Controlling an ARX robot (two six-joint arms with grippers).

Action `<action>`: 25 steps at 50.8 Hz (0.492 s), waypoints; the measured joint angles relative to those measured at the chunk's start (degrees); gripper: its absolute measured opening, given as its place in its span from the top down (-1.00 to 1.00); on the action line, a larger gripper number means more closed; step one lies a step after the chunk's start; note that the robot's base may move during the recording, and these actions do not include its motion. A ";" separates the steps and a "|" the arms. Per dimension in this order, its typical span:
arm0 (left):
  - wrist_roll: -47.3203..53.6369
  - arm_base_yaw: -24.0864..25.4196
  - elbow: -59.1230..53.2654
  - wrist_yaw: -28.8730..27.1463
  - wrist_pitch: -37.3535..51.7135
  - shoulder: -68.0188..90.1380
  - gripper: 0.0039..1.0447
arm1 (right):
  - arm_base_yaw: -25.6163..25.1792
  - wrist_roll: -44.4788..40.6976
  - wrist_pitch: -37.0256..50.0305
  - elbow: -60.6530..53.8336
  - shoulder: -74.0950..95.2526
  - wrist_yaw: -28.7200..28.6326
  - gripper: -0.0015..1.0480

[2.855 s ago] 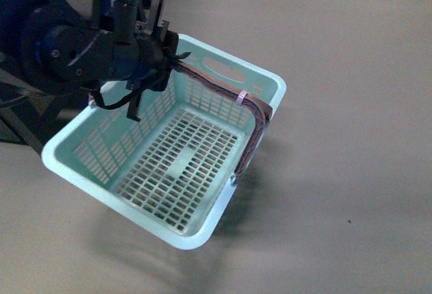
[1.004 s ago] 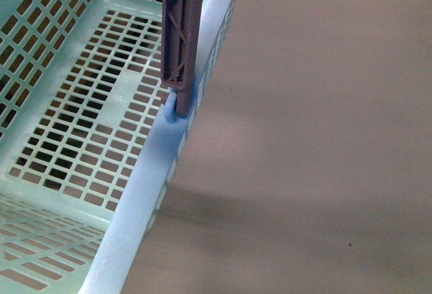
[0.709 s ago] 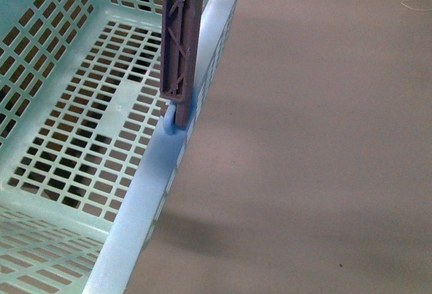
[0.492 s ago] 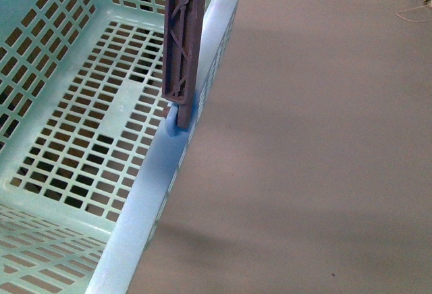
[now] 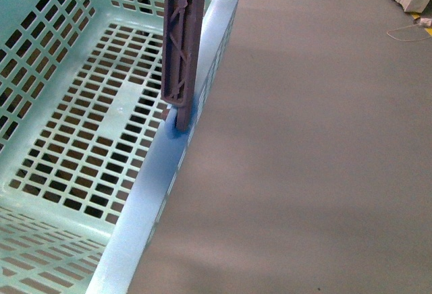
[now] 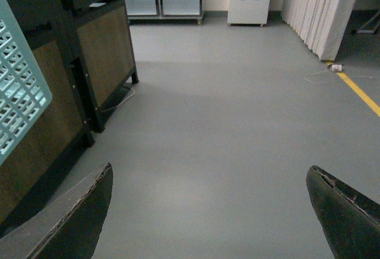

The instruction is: Pick lemon and mango into basket

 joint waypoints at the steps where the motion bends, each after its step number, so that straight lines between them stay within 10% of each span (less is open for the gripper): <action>1: 0.00 0.00 0.00 0.00 0.02 0.00 0.87 | 0.00 0.00 0.00 0.00 0.00 0.00 -0.83; 25: 0.00 0.00 0.00 -0.02 0.00 0.00 0.87 | 0.02 0.00 0.00 0.00 0.00 0.02 -0.83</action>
